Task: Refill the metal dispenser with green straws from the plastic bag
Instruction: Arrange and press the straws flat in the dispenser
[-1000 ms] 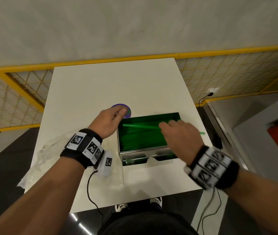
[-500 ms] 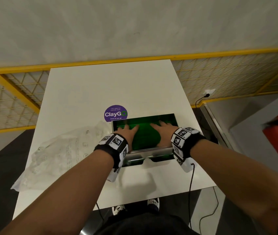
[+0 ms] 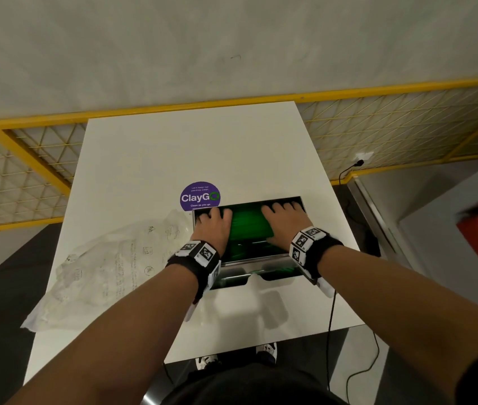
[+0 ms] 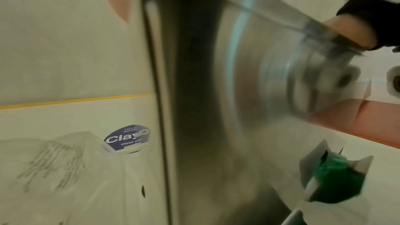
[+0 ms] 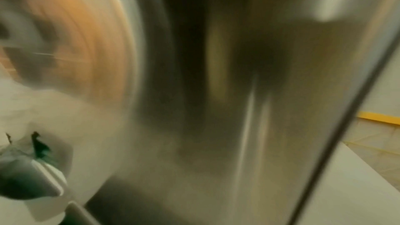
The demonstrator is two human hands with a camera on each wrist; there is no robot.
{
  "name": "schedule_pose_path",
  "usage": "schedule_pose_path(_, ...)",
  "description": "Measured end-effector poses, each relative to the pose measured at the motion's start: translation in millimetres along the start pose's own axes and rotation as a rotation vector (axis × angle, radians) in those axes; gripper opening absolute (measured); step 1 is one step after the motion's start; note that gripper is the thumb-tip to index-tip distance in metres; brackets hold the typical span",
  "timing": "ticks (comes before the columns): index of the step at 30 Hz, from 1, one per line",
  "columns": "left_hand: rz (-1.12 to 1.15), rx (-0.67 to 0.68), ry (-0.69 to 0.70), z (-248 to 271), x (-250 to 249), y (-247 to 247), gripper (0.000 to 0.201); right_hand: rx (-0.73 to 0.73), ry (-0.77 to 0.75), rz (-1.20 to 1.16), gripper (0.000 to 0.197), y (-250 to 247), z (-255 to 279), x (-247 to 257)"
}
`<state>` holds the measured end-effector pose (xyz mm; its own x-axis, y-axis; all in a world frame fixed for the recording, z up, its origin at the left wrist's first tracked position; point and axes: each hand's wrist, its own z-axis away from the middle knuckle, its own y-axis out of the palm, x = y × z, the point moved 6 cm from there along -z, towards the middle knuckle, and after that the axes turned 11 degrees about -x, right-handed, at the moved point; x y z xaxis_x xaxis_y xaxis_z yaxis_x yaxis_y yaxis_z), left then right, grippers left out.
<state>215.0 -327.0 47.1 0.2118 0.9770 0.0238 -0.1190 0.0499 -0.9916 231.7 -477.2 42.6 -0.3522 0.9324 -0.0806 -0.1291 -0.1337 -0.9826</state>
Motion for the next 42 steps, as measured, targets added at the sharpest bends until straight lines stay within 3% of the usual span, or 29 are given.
schedule_pose_path(3,0.060,-0.013,0.002,1.1,0.5,1.0,0.067,-0.075,0.009,-0.028,0.077,-4.3,2.2,-2.6)
schedule_pose_path(5,0.053,0.039,0.013,3.7,-1.3,3.4,0.086,-0.038,0.028,-0.102,0.082,-1.6,4.9,-1.9)
schedule_pose_path(7,0.051,0.135,0.003,4.7,-0.8,6.4,0.090,0.055,0.067,-0.197,0.090,0.6,8.2,-1.8)
schedule_pose_path(10,0.089,0.248,0.041,3.0,1.7,10.1,0.073,0.275,0.061,-0.322,0.089,-0.4,16.7,-3.3)
schedule_pose_path(13,0.127,0.251,0.128,1.7,3.6,7.5,0.047,0.296,0.048,-0.375,0.076,-7.9,20.6,-9.5)
schedule_pose_path(19,-0.034,0.295,0.165,4.4,1.5,11.5,0.058,0.332,0.014,-0.167,0.075,1.6,21.5,-3.2)
schedule_pose_path(27,-0.226,0.322,0.115,2.9,1.7,17.0,0.036,0.333,0.029,-0.108,0.061,2.8,19.3,-1.1)
schedule_pose_path(31,-0.155,0.344,0.174,4.2,2.4,11.7,0.041,0.334,0.055,-0.132,0.062,1.8,19.3,-1.2)
schedule_pose_path(35,-0.148,0.371,0.237,3.2,1.9,8.4,0.031,0.327,0.059,-0.149,0.068,2.5,19.8,-1.1)
schedule_pose_path(39,-0.176,0.431,0.218,-13.7,-2.2,-1.8,0.033,0.213,0.027,-0.240,0.071,-8.1,22.5,-0.3)
schedule_pose_path(42,-0.109,0.398,0.186,-30.8,-1.9,-26.1,0.035,0.122,-0.054,-0.329,0.056,-21.9,26.8,9.7)
